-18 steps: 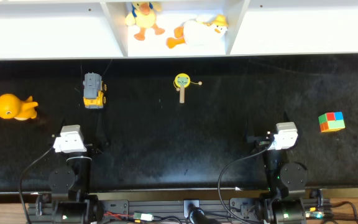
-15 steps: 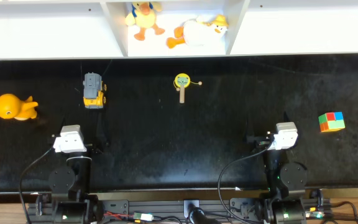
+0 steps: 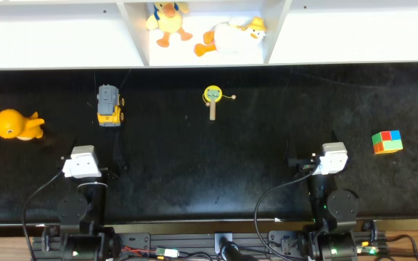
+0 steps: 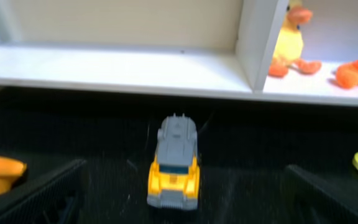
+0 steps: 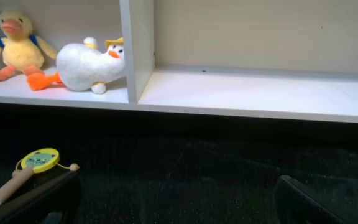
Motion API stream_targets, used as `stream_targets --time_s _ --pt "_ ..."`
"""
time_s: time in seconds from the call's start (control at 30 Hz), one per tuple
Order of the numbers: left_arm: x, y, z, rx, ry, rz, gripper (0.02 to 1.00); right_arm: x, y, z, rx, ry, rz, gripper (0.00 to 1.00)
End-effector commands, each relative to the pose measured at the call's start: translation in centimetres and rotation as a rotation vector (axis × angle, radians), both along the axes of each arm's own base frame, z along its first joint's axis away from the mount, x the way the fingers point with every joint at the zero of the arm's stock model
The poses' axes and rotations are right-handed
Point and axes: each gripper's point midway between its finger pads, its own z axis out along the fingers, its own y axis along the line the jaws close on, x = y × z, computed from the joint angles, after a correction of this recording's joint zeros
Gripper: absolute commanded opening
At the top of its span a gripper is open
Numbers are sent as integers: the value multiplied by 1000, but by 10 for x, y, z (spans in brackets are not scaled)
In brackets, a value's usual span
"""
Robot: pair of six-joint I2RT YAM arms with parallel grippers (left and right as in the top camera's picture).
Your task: Store Toys
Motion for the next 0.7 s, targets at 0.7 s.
stream_targets --time_s 0.7 --pt "-56 11 44 0 476 48 996 0 -1 4 9 -14 -1 996"
